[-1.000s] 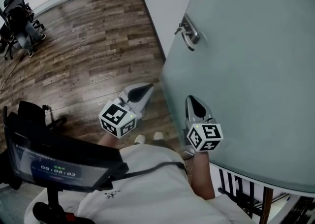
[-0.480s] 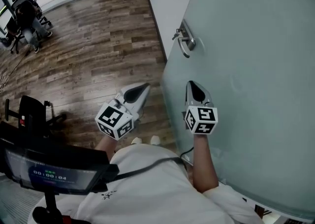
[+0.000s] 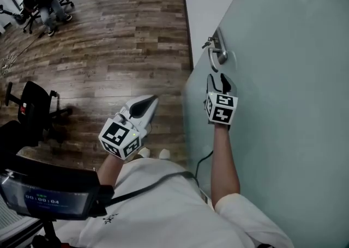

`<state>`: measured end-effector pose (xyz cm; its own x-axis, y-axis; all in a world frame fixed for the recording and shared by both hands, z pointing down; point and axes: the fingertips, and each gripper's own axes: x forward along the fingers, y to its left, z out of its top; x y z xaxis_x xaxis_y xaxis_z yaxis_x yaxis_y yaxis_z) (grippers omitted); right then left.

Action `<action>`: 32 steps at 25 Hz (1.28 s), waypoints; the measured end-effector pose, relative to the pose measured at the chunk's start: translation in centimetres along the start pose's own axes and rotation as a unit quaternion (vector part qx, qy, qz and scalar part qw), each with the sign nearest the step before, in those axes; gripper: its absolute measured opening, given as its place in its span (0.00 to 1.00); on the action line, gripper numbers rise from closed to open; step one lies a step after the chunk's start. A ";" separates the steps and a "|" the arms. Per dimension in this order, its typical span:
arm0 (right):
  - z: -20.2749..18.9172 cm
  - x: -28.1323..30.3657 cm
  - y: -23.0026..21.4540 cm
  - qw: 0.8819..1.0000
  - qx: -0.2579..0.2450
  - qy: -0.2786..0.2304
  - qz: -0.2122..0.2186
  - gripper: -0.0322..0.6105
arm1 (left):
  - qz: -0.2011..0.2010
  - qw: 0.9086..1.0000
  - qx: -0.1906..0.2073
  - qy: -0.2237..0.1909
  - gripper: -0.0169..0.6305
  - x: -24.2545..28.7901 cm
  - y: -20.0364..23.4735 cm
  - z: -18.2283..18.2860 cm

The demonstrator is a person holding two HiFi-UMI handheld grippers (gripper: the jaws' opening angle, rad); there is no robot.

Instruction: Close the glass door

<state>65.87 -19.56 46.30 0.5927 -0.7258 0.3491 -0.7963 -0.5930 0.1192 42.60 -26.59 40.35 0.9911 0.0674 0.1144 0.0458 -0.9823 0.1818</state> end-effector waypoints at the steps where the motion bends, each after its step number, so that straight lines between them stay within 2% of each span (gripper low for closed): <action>1: -0.2 0.9 0.2 1.000 0.002 0.007 0.004 0.36 | 0.011 1.000 -0.003 0.002 0.03 -0.5 0.4 -0.2; 4: -0.5 3.3 0.4 1.000 0.005 0.025 -0.001 0.46 | 0.043 0.999 -0.010 0.011 0.03 -1.9 1.7 -0.5; 6: -0.9 4.5 -0.1 0.999 0.019 0.030 -0.014 0.49 | 0.061 0.998 -0.011 0.015 0.03 -2.5 2.4 -0.8; 14: -1.7 6.9 -0.7 0.998 0.031 0.045 -0.026 0.49 | 0.101 0.995 -0.015 0.021 0.03 -4.9 3.5 -1.8; 19: -2.1 7.4 -2.0 0.996 0.030 0.058 -0.063 0.23 | 0.107 0.994 -0.017 0.025 0.03 -5.5 4.0 -2.6; 32: -1.8 7.3 -1.7 0.995 0.036 0.071 -0.052 0.22 | 0.086 0.996 -0.021 0.023 0.03 -5.6 4.7 -2.3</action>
<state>71.31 -23.23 50.30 0.6443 -0.6057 0.4669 -0.7178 -0.6896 0.0960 36.98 -31.15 42.81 0.9769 -0.0922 0.1927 -0.1305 -0.9717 0.1970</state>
